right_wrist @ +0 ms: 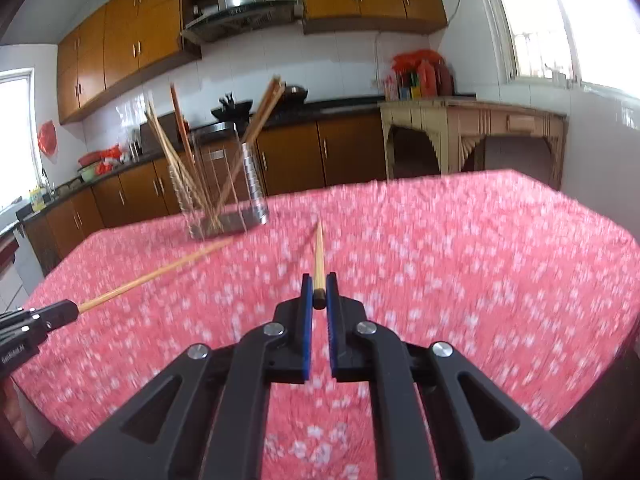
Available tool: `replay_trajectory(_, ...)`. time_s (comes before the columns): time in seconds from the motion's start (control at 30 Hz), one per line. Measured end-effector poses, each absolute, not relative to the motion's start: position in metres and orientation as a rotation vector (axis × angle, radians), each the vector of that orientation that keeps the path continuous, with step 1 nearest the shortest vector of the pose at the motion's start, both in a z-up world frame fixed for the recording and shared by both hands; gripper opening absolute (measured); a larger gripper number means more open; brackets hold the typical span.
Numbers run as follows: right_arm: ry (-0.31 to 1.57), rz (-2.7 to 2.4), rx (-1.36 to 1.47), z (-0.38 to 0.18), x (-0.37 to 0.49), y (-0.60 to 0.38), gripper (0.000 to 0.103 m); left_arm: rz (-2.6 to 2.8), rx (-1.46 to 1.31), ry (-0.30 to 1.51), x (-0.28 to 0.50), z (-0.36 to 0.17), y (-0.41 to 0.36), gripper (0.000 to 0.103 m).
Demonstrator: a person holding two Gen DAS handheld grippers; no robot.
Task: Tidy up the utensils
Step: 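Lift both chopsticks and carry them above the wire holder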
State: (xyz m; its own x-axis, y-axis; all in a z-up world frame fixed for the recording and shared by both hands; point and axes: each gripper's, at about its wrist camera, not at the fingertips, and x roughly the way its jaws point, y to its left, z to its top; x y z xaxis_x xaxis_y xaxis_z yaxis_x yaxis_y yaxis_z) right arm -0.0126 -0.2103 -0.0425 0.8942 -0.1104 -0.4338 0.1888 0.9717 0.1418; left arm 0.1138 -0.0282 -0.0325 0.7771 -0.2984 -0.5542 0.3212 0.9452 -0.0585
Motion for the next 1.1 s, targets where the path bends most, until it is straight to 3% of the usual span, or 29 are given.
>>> replay_trajectory(0.33,0.323,-0.15,0.165,0.024,0.002,-0.219,0.007,-0.279,-0.026,0.463,0.129,0.035,0.004,0.007)
replay_trajectory(0.67,0.221,-0.123,0.153,0.082,0.02,-0.221,0.007,-0.227,-0.066,0.408,0.145,0.069,0.029,0.007)
replay_trajectory(1.1,0.193,-0.06,0.164,0.116,0.056,-0.216,0.007,-0.201,-0.097,0.373,0.173,0.104,0.047,0.007)
